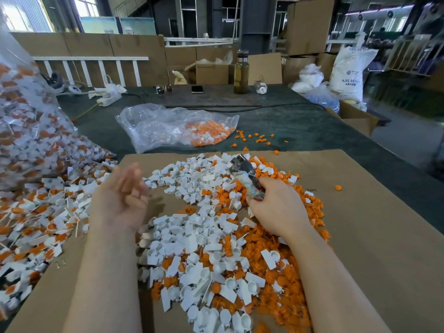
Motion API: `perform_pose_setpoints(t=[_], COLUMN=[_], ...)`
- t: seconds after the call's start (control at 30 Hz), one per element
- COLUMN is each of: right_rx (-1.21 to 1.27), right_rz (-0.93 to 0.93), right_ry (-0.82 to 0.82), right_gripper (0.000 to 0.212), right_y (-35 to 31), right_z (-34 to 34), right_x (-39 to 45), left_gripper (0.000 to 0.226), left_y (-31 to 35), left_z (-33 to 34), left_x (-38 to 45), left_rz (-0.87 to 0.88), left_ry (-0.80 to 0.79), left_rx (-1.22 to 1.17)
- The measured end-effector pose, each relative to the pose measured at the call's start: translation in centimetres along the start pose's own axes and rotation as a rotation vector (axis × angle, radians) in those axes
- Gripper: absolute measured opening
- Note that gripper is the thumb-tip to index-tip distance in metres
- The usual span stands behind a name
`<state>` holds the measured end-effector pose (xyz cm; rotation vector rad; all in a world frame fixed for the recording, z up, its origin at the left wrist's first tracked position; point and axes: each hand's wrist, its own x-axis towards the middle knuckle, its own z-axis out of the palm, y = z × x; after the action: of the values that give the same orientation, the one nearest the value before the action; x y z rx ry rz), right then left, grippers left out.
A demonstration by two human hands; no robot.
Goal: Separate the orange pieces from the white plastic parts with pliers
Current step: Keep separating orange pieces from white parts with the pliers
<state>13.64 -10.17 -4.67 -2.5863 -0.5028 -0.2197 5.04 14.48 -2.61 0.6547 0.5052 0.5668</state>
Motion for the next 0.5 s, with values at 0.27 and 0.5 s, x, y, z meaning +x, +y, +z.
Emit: perform_pose_setpoints(t=[0.27, 0.5], right_rx=[-0.002, 0.030], right_rz=[-0.014, -0.022], right_ry=[0.008, -0.002], right_gripper=[0.016, 0.015], right_y=[-0.1, -0.4], right_z=[-0.1, 0.0], right_x=[-0.1, -0.2], left_gripper=[0.011, 0.010], left_y=[-3.4, -4.6], left_z=[1.7, 2.1], left_x=[-1.5, -1.3], left_rz=[0.172, 0.176], left_ry=[-0.157, -0.158], left_rx=[1.428, 1.629])
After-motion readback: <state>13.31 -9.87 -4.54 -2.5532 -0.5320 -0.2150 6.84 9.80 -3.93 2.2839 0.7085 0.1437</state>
